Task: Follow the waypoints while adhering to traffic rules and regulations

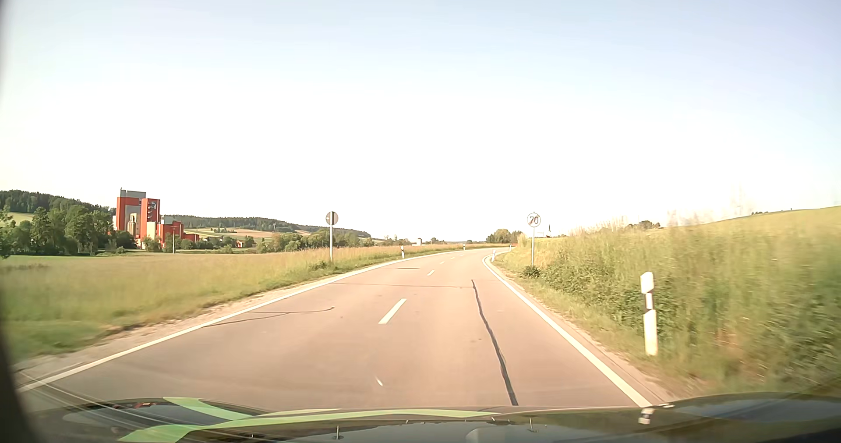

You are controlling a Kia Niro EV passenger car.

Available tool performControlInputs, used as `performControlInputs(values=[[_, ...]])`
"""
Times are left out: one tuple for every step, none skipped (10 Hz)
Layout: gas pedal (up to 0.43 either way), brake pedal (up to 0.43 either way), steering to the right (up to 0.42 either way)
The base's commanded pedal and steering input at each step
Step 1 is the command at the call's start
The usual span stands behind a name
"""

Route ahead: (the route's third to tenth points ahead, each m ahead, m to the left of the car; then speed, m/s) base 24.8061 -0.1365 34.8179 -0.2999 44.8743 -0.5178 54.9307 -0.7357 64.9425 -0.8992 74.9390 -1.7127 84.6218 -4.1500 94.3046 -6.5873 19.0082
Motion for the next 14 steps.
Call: performControlInputs(values=[[0.15, 0.0, 0.004], [0.15, 0.0, 0.004], [0.157, 0.0, 0.004], [0.157, 0.0, 0.004], [0.157, 0.0, 0.005], [0.15, 0.0, 0.007], [0.11, 0.0, 0.008], [0.11, 0.0, 0.008], [0.11, 0.0, 0.008], [0.098, 0.0, 0.008], [0.098, 0.0, 0.008], [0.098, 0.0, 0.008], [0.098, 0.0, 0.008], [0.098, 0.0, 0.008]])
